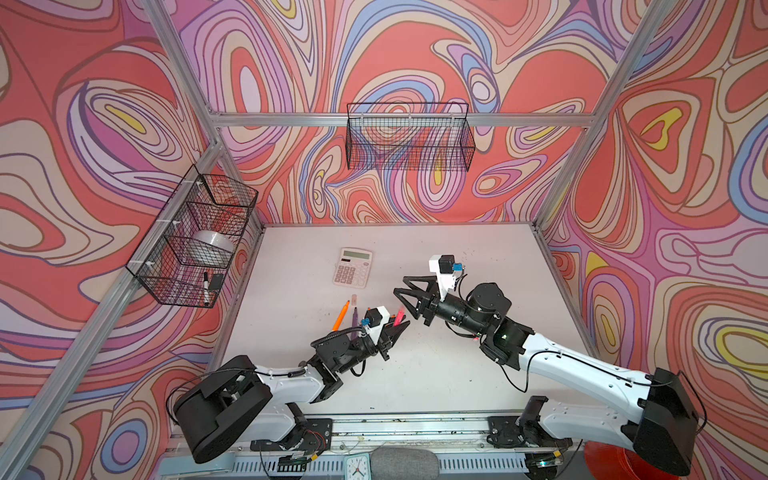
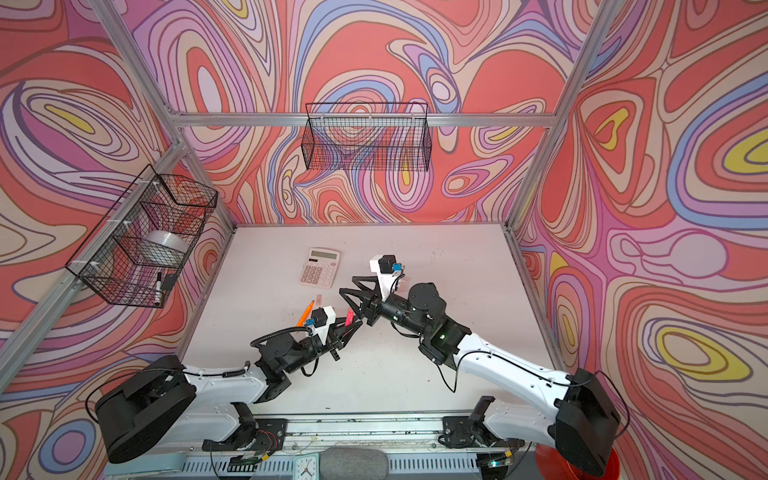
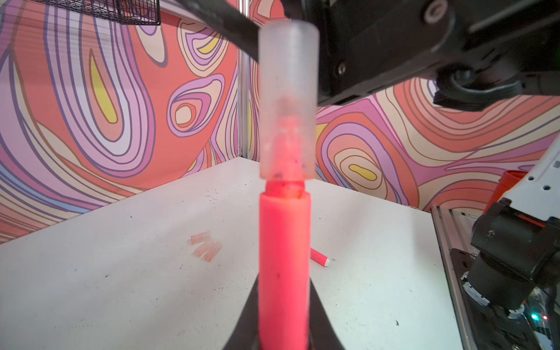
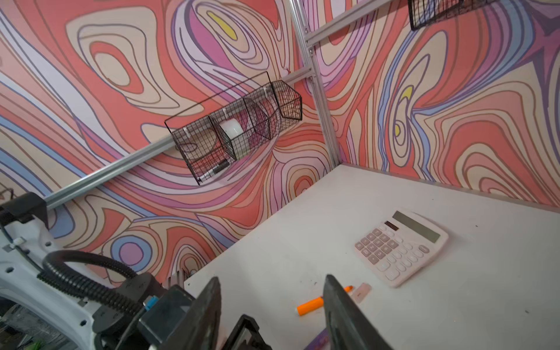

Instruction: Insert the pens into the pen caps

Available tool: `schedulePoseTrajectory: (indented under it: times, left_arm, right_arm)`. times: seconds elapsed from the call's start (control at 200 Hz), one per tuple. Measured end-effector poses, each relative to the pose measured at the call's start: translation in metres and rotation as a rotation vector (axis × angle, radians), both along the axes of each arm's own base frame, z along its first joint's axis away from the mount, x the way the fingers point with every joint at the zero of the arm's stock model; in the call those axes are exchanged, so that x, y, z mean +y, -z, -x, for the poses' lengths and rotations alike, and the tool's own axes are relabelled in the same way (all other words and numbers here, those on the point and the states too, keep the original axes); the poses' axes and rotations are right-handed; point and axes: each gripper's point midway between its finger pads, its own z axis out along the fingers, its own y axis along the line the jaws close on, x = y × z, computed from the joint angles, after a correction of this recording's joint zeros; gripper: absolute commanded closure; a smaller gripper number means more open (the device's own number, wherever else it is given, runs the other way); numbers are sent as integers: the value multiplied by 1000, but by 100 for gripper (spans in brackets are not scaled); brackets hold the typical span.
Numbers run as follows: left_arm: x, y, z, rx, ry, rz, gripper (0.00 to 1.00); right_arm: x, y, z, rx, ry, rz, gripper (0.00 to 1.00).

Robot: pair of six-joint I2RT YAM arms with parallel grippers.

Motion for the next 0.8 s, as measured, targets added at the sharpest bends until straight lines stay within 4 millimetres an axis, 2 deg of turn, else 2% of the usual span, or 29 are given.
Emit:
schedulePoseTrajectory:
  times: [0.1,0.275,0.631,0.801]
  left_arm:
    - [0,1,-1,-7,-3,-11,100]
    - [0,8,-2,7,-13,-36,100]
    - [3,11,-6,27,-42,-41,100]
    - [4,11,-5,31,-47,-41,100]
  right_arm:
    - [-1,14,-1,39,7,42,66]
    - [2,21,2,56,-11,65,83]
    - [7,26,3,73,-12,86,84]
    - [9,28,5,106,-14,86,89]
